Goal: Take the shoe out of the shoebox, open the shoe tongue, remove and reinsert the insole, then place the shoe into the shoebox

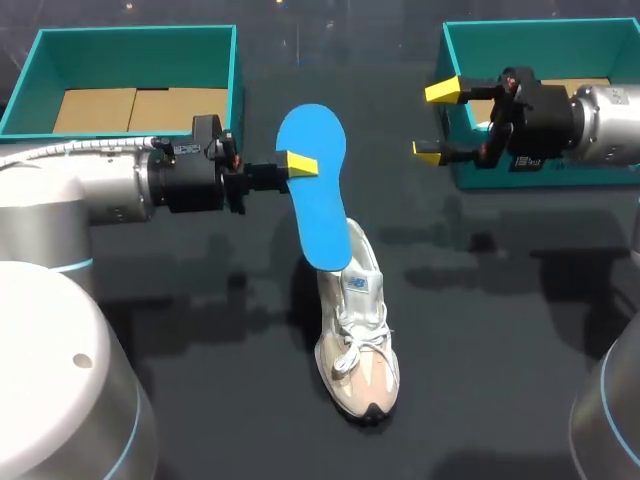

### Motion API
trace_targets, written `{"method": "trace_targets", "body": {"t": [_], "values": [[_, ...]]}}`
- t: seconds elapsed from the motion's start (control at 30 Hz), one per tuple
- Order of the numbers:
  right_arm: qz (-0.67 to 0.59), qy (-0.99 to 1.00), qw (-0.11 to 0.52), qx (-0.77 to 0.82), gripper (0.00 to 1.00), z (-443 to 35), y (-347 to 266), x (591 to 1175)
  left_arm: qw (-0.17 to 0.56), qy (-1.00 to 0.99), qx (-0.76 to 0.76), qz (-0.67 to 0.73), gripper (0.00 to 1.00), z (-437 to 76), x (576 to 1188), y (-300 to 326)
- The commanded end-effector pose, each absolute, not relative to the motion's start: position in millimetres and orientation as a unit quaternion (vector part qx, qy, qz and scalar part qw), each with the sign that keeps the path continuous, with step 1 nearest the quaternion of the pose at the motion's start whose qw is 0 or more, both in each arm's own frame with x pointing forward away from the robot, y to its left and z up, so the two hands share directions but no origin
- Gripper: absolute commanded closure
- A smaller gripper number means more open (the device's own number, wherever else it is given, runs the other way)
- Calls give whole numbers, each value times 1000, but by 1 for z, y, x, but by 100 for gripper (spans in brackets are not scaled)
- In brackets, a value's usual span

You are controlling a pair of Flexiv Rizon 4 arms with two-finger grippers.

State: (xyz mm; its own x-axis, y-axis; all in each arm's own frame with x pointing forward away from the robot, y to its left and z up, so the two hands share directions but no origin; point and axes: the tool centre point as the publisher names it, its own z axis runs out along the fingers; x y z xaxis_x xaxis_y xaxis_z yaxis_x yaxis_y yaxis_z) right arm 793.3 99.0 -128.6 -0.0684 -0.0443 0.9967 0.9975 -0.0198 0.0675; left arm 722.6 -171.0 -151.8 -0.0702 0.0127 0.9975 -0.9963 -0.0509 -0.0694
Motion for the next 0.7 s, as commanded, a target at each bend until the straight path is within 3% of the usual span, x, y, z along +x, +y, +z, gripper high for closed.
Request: {"method": "trace_targets", "body": {"t": [0.03,0.7], "values": [[-531,-501,489,-477,0,-129,99,793,475,-503,483,537,100,-170,721,-174],[-531,-501,489,-477,0,-129,99,793,501,-463,500,534,100,-189,737,-196]]}}
